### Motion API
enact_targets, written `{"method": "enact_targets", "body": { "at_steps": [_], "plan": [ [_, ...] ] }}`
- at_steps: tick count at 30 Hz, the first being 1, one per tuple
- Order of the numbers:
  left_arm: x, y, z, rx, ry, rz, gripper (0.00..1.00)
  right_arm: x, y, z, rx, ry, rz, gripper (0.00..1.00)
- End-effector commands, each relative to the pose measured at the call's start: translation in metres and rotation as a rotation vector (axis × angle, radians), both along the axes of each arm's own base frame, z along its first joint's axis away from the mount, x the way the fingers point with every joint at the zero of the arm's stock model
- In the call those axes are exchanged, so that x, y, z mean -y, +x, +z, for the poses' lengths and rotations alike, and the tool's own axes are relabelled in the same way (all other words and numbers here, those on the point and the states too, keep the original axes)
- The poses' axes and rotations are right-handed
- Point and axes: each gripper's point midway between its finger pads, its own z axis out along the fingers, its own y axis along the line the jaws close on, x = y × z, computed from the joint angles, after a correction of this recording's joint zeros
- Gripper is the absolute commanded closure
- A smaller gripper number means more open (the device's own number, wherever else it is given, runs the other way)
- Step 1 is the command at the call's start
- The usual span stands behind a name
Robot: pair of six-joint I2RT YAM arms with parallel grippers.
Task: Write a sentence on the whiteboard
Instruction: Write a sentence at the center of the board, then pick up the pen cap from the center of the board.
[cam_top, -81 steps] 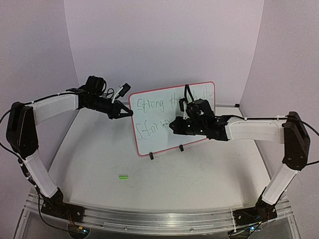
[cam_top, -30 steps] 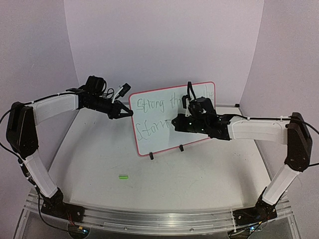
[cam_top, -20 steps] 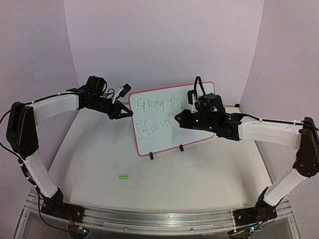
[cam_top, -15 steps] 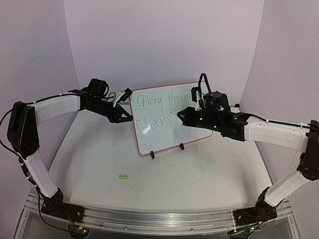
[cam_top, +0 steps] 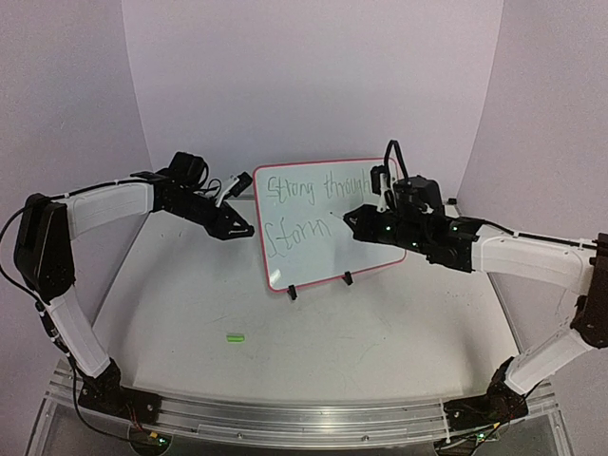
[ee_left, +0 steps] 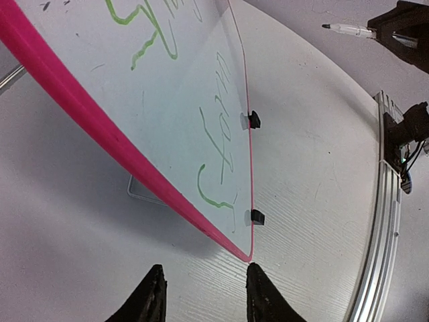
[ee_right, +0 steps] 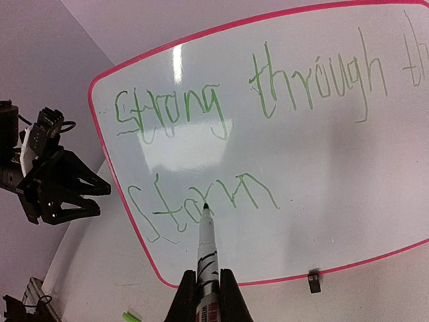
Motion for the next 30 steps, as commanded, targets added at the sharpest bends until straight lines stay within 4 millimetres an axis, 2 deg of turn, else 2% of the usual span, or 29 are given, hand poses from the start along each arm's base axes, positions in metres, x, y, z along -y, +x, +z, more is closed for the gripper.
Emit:
{"method": "enact_targets", "body": {
  "at_steps": [1, 5, 8, 15, 20, 24, 27, 30],
  "plan": [
    [0.0, -0.003, 0.014, 0.027, -0.023, -0.003, 0.5, 0.011, -0.001, 0.02, 0.049, 0.023, -0.032, 1.0],
    [-0.002, -0.007, 0.034, 0.061, -0.063, 0.008, 0.38, 0.016, -0.002, 0.022, 0.061, 0.015, -0.04, 1.0],
    [-0.006, -0.007, 0.047, 0.099, -0.097, 0.04, 0.34, 0.021, -0.004, 0.024, 0.07, 0.012, -0.047, 1.0],
    [-0.013, -0.002, 0.075, 0.129, -0.153, 0.128, 0.32, 0.046, -0.007, 0.023, 0.069, 0.019, -0.06, 1.0],
    [-0.037, -0.004, 0.089, 0.153, -0.216, 0.327, 0.31, 0.061, -0.016, 0.017, 0.066, 0.018, -0.054, 1.0],
    [-0.065, -0.02, 0.068, 0.074, -0.248, 0.522, 0.27, 0.068, -0.032, 0.013, 0.058, 0.01, -0.015, 1.0],
    [-0.08, -0.044, 0.036, -0.026, -0.245, 0.596, 0.26, 0.073, -0.045, 0.009, 0.05, -0.004, 0.017, 1.0],
    [-0.09, -0.071, 0.005, -0.102, -0.262, 0.636, 0.26, 0.082, -0.056, -0.004, 0.007, -0.023, 0.011, 1.0]
  ]
}}
